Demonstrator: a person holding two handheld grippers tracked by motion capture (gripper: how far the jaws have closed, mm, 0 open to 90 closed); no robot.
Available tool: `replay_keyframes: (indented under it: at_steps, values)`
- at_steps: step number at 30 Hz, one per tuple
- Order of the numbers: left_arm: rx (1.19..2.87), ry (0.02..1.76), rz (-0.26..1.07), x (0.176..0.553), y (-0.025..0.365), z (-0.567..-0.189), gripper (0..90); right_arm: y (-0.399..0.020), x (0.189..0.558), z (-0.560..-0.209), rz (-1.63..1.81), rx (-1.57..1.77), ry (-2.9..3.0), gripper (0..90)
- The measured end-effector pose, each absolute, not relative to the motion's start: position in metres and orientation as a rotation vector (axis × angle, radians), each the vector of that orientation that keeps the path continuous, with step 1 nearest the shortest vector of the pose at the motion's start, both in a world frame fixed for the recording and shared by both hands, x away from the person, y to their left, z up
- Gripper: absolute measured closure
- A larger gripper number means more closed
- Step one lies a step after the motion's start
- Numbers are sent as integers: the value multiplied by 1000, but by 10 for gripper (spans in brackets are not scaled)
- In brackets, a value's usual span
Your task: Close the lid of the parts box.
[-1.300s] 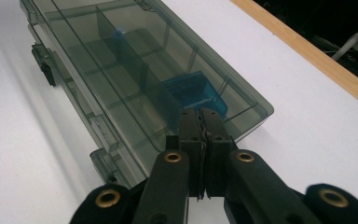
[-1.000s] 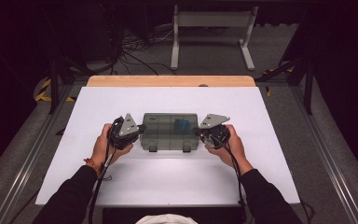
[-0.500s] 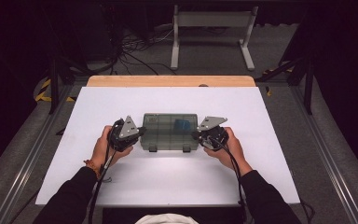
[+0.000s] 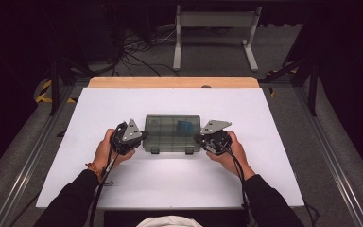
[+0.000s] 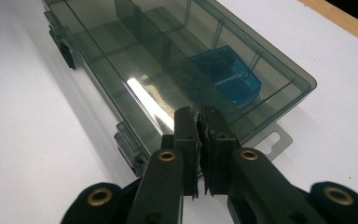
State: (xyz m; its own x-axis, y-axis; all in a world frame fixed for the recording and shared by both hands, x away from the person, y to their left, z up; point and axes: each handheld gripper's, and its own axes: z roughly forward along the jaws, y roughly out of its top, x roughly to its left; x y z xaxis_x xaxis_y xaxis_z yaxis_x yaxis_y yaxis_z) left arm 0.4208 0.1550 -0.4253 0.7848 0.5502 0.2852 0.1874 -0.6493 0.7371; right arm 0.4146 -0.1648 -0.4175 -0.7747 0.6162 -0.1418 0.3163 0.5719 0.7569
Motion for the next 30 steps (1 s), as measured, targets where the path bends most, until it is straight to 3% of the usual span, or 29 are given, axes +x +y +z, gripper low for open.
replay_keyframes:
  at_steps: [30]
  values:
    - [2221, 494, 621, 420, 152, -429, 837, -164, 410, -418, 1090, 772, 2365, 800]
